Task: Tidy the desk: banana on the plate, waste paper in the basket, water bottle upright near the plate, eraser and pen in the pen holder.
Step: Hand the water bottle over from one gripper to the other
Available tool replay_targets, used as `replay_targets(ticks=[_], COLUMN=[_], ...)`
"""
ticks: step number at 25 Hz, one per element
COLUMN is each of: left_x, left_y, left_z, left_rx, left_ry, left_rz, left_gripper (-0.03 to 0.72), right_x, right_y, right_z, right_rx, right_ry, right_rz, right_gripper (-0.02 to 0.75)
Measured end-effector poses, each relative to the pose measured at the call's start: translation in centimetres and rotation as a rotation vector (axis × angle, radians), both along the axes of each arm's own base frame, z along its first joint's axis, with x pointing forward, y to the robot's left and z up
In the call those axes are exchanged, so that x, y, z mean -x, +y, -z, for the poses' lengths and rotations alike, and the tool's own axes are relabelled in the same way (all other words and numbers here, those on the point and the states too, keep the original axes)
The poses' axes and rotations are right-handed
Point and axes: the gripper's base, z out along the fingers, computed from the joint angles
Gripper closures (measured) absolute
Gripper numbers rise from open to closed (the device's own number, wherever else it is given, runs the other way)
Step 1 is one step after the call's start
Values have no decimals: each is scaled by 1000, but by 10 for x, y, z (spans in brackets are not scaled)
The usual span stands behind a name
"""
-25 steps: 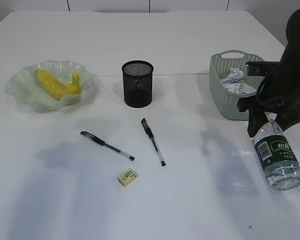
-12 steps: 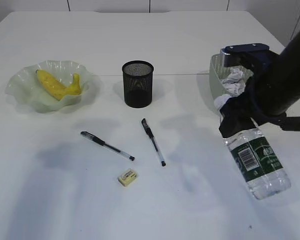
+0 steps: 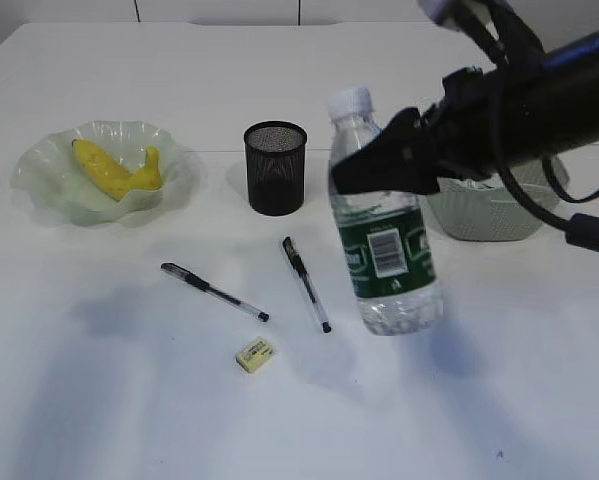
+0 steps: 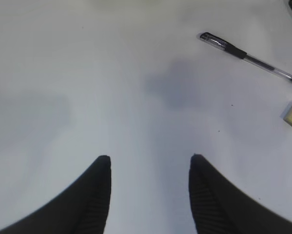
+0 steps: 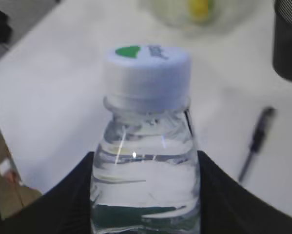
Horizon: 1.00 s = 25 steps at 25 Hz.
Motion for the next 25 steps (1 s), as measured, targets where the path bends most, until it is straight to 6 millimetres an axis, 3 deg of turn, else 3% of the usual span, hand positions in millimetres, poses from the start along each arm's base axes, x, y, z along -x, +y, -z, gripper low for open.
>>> replay_targets(ticks=[9, 16, 25], left_x=[0, -2, -7], left_y=[0, 0, 2], left_z=[0, -2, -4], left_rx=[0, -1, -20], left_ry=[0, -32, -88], left_rz=[0, -2, -2], left_gripper=[335, 337, 337], right_x=[4, 13, 14], right_y=[17, 21, 21], right_z=[-33, -40, -41], right_rx=[-341, -414, -424], right_ry=[-205, -245, -246], right_rz=[-151, -259, -275], right_gripper=[337, 337, 337])
